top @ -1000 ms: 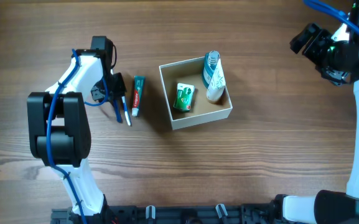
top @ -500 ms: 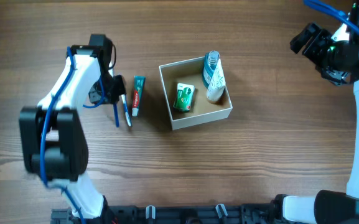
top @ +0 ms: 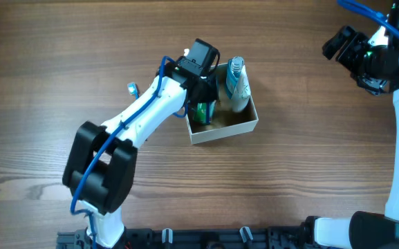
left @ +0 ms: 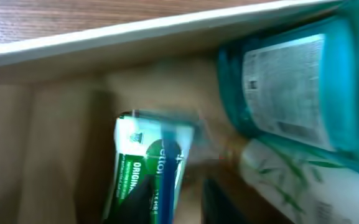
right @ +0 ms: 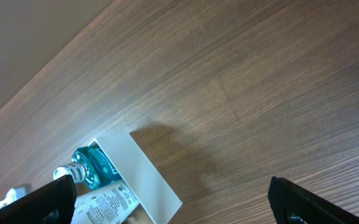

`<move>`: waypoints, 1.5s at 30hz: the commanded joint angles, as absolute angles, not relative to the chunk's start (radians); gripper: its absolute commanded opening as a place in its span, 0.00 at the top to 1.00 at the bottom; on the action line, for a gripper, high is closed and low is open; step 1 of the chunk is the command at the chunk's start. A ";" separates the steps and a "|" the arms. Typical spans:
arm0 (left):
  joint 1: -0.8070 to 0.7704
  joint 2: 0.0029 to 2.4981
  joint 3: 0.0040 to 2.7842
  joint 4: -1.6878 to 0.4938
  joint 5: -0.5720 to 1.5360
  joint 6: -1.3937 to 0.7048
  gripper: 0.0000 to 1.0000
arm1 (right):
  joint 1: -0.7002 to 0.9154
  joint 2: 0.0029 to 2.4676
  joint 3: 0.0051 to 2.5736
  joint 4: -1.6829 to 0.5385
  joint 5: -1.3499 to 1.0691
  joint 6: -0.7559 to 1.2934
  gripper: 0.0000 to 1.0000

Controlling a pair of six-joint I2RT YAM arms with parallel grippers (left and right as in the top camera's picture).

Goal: Pack container

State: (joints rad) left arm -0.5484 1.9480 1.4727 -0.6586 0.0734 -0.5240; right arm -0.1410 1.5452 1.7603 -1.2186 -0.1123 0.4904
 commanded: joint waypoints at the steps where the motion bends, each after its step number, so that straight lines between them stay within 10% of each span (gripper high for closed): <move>1: -0.504 1.857 1.512 -0.715 0.064 -0.528 0.43 | -0.145 1.554 1.762 -1.220 -0.125 0.498 0.00; 11: -0.189 1.726 1.485 -1.024 -0.064 -0.374 0.26 | -0.145 1.554 1.762 -1.220 -0.125 0.498 0.00; 22: -0.120 2.131 1.469 -0.938 -0.035 -0.267 0.45 | -0.145 1.554 1.762 -1.220 -0.125 0.498 0.00; 27: -0.120 2.143 1.468 -0.920 -0.026 -0.265 0.87 | -0.145 1.554 1.762 -1.220 -0.125 0.498 0.00; 30: -0.120 2.141 1.469 -0.956 0.003 -0.269 0.96 | -0.145 1.554 1.762 -1.220 -0.125 0.498 0.00; 38: -0.150 1.857 1.514 -1.122 0.073 -0.269 0.96 | -0.145 1.554 1.762 -1.220 -0.125 0.498 0.00; 45: -0.501 1.734 1.509 -0.761 0.053 -0.435 0.96 | -0.145 1.554 1.762 -1.220 -0.125 0.498 0.00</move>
